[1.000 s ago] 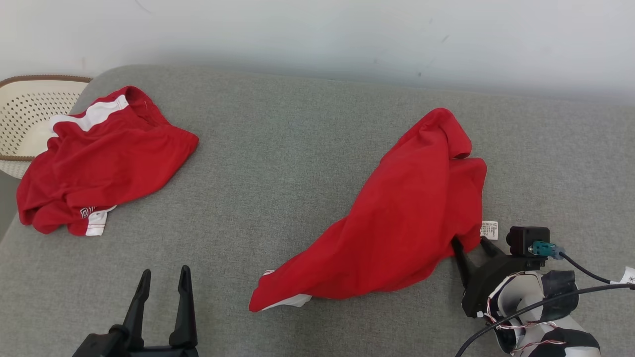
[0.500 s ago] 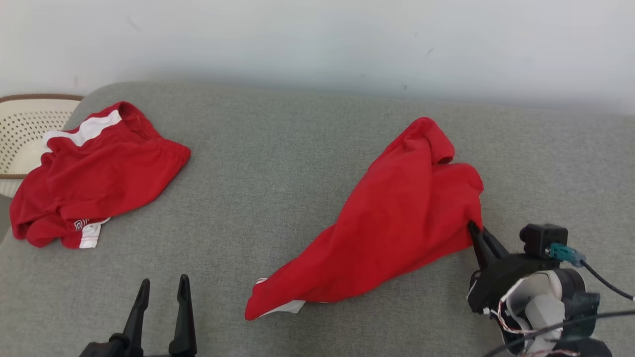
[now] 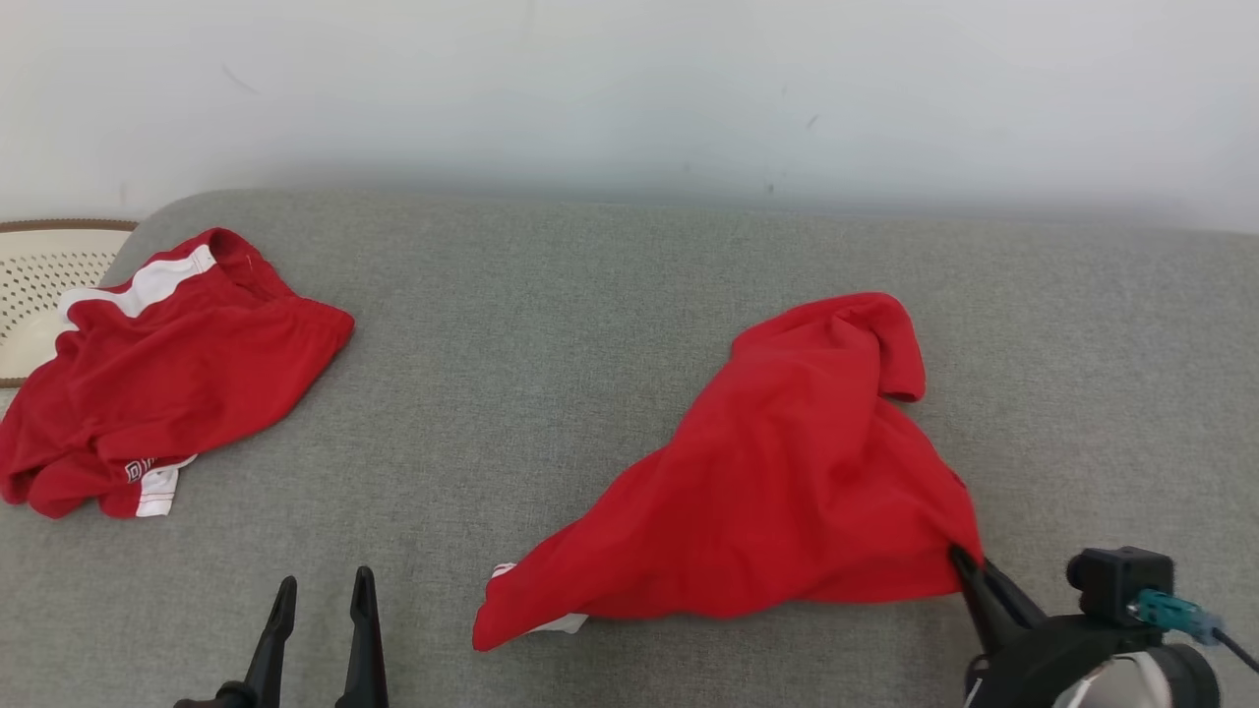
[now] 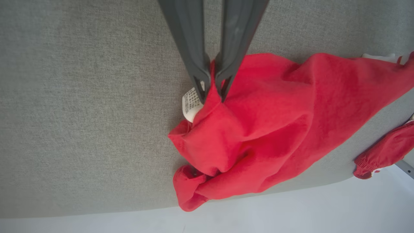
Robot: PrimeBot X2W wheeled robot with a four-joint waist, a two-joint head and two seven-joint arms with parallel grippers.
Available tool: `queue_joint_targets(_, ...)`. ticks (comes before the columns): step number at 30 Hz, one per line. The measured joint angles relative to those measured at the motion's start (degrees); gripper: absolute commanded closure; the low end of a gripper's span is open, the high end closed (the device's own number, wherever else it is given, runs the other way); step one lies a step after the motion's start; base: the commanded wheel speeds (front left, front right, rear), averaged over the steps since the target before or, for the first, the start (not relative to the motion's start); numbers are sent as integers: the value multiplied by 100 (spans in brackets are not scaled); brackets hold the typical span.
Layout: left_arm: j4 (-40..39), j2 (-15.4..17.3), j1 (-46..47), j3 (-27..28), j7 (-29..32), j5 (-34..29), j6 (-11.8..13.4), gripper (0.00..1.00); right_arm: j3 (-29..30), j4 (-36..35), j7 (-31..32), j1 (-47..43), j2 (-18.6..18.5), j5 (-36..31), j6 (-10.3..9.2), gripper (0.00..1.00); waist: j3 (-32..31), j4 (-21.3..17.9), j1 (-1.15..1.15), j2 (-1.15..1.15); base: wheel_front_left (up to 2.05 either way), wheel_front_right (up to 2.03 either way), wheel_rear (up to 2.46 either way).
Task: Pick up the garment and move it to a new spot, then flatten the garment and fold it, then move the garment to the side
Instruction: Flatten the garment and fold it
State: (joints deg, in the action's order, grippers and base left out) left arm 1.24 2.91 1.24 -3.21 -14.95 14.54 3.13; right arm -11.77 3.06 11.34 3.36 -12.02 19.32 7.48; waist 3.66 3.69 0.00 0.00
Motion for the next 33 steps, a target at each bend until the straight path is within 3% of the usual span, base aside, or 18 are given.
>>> queue_joint_targets(1, 2, 0, 0, 2, 0, 7, 0, 0, 108, -219, 135, -141, 65, -59, 0, 5, 4, -7, 0, 0, 0, 0, 0)
queue_joint_targets(2, 3, -2, 0, 0, 0, 7, 0, 0, 219, -398, 269, -236, 114, -146, 0, 0, 7, -12, 0, 0, 0, 0, 0)
queue_joint_targets(13, 43, -1, 10, -10, 0, 14, -10, 0, 717, -1395, 605, -636, 390, -523, 0, 0, -10, 25, 0, 0, 0, 0, 0)
queue_joint_targets(23, 37, -1, 14, 8, 0, -10, -59, 0, 645, -1281, -933, -430, 493, -719, 0, 0, 12, 32, 0, 0, 0, 0, 0)
queue_joint_targets(33, 148, 0, 38, -207, 0, -54, -229, 0, 426, -665, -1781, -376, 615, -750, 0, 0, 3, -80, 0, 0, 0, 0, 0)
